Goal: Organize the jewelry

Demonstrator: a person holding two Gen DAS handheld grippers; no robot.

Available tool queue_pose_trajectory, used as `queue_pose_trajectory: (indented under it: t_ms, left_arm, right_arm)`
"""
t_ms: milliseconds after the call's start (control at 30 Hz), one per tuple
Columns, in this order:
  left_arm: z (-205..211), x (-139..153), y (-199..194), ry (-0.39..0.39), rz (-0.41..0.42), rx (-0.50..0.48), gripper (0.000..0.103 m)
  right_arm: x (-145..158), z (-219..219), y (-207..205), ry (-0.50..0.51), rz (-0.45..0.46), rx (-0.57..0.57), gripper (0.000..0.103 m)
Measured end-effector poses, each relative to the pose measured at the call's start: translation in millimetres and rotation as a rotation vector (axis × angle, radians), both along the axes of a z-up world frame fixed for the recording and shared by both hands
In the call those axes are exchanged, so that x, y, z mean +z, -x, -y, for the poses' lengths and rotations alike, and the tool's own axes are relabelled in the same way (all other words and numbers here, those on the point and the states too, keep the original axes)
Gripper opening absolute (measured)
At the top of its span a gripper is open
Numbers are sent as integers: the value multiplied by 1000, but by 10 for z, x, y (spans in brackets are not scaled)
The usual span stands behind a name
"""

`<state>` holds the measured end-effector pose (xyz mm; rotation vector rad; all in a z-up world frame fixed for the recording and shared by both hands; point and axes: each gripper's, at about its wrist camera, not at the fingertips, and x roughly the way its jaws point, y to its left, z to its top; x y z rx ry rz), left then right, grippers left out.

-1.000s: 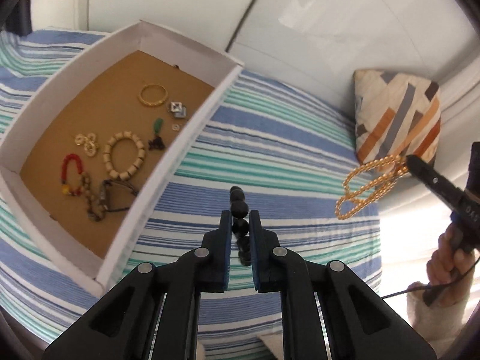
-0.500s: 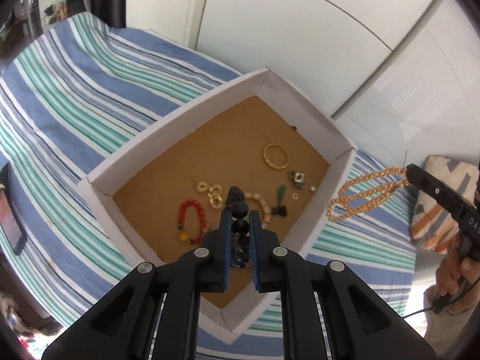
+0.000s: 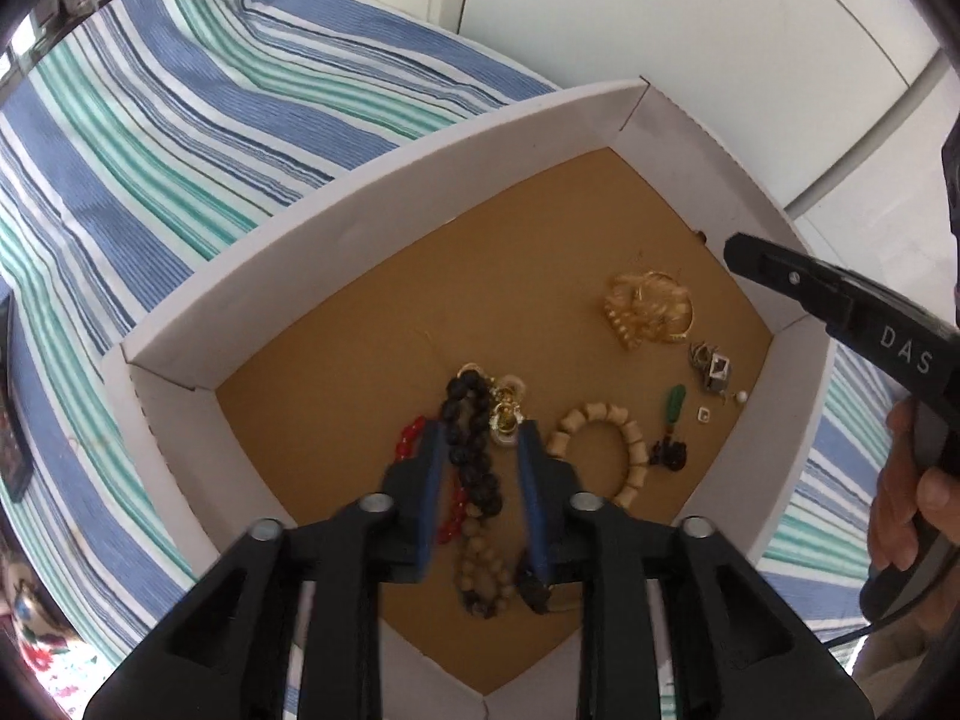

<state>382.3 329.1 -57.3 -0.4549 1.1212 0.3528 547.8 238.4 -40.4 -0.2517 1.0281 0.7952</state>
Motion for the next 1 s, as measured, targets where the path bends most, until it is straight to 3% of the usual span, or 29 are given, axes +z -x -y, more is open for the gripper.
queue_pose_trajectory:
  t_ms: [33,67,133,167,200,267,400,567,700,1000]
  left_arm:
    - [32,27,21,-23,1,1,64]
    - [68,77,59,-63,4,7,77]
    - [129,181,123,-152,10,18,86]
    - [165,242,157,-192,14,24,92]
    - [207,312,194,-229,19,36,94]
    - [277,431,260,-310,18,88,97]
    - [448,630,371,-414,-26,156,99]
    - [555,737,558,-282,-68,158,99]
    - [700,825,659,-260,-45,168,99]
    - [814,1019,799,-207,-39,172,99]
  right_arm:
    - [1,21,13,-13,7,-14,26]
    - [26,55,30,-34,7,-29,44]
    - [138,163,62,-79,15,-56,55]
    - [217,186,53,-86,35,-66,56]
    - [313,244,86,-89,63,-73,57]
    - [482,327,123,-84,109,-87,69]
    - [693,515,309,-27,141,-95,75]
    - [696,699,667,52,125,-45,75]
    - [677,806,917,76,79,-9,75]
    - [847,892,1082,126,80,15,75]
